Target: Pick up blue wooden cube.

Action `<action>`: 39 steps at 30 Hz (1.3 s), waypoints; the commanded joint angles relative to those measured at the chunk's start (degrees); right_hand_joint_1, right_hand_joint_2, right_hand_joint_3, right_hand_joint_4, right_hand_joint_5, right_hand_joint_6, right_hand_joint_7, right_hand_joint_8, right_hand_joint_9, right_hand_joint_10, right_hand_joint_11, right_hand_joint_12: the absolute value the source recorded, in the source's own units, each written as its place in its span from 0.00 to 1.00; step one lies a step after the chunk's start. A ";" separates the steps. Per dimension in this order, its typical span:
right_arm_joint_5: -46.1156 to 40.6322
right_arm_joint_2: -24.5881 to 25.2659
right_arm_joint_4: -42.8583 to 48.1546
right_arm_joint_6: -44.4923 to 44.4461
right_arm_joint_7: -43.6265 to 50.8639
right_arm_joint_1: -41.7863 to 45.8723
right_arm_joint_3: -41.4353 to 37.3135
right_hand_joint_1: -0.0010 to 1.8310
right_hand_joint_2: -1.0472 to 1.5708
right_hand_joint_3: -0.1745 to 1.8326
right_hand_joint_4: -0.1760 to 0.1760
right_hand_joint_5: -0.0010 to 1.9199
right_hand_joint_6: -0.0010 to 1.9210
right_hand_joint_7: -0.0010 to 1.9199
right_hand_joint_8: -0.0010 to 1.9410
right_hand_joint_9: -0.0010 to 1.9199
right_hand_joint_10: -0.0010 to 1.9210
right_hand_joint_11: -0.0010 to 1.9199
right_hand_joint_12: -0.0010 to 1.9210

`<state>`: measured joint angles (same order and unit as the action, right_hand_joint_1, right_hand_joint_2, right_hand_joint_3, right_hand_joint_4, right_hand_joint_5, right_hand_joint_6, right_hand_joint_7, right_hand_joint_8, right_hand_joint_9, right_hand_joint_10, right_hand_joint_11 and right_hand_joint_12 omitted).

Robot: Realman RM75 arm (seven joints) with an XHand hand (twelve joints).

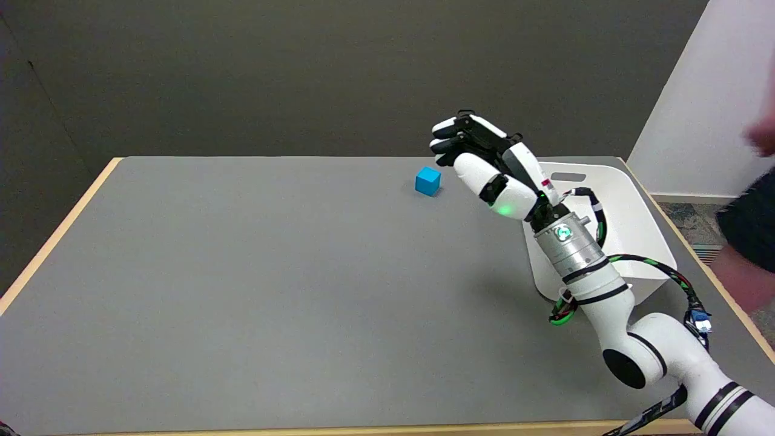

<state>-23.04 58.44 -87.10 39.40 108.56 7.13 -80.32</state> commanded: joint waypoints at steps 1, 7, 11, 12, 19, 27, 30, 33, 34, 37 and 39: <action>1.93 2.03 2.81 2.08 1.61 -2.47 2.70 0.23 0.69 0.55 0.99 0.21 0.46 0.30 0.37 0.28 0.55 0.17 0.74; 2.55 2.12 3.08 1.93 1.69 -2.82 2.07 0.23 0.69 0.55 0.99 0.21 0.46 0.30 0.37 0.28 0.55 0.17 0.74; 4.95 1.07 2.58 0.45 1.77 -4.71 1.82 0.23 0.68 0.57 0.98 0.21 0.44 0.30 0.37 0.29 0.53 0.17 0.73; 5.74 0.94 2.68 -0.25 1.77 -5.56 1.85 0.23 0.67 0.57 0.97 0.21 0.43 0.30 0.37 0.29 0.52 0.17 0.72; 17.44 0.28 6.91 -13.61 1.85 -17.69 6.26 0.26 0.66 0.57 0.77 0.15 0.31 0.24 0.28 0.22 0.46 0.12 0.68; 25.28 -0.87 19.41 -31.94 1.85 -30.31 12.74 0.25 0.64 0.58 0.51 0.10 0.23 0.13 0.18 0.10 0.35 0.05 0.59; 28.48 -0.62 24.41 -36.05 1.85 -34.12 15.34 0.25 0.65 0.54 0.40 0.08 0.20 0.08 0.15 0.05 0.30 0.03 0.59; 32.39 -0.46 27.72 -41.45 1.85 -38.15 19.25 0.22 0.63 0.56 0.19 0.04 0.22 0.04 0.12 0.01 0.22 0.00 0.54; 33.78 -0.42 28.37 -43.26 1.85 -39.31 20.52 0.22 0.63 0.56 0.16 0.04 0.21 0.04 0.11 0.01 0.19 0.00 0.52; 37.51 -0.15 29.82 -48.75 1.85 -41.85 23.22 0.22 0.62 0.55 0.05 0.03 0.21 0.03 0.08 0.01 0.15 0.00 0.45; 39.80 -0.06 30.27 -51.78 1.85 -42.72 24.49 0.22 0.61 0.55 0.02 0.02 0.21 0.02 0.08 0.00 0.14 0.00 0.42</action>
<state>-2.03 58.40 -71.58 15.03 110.30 -16.96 -69.65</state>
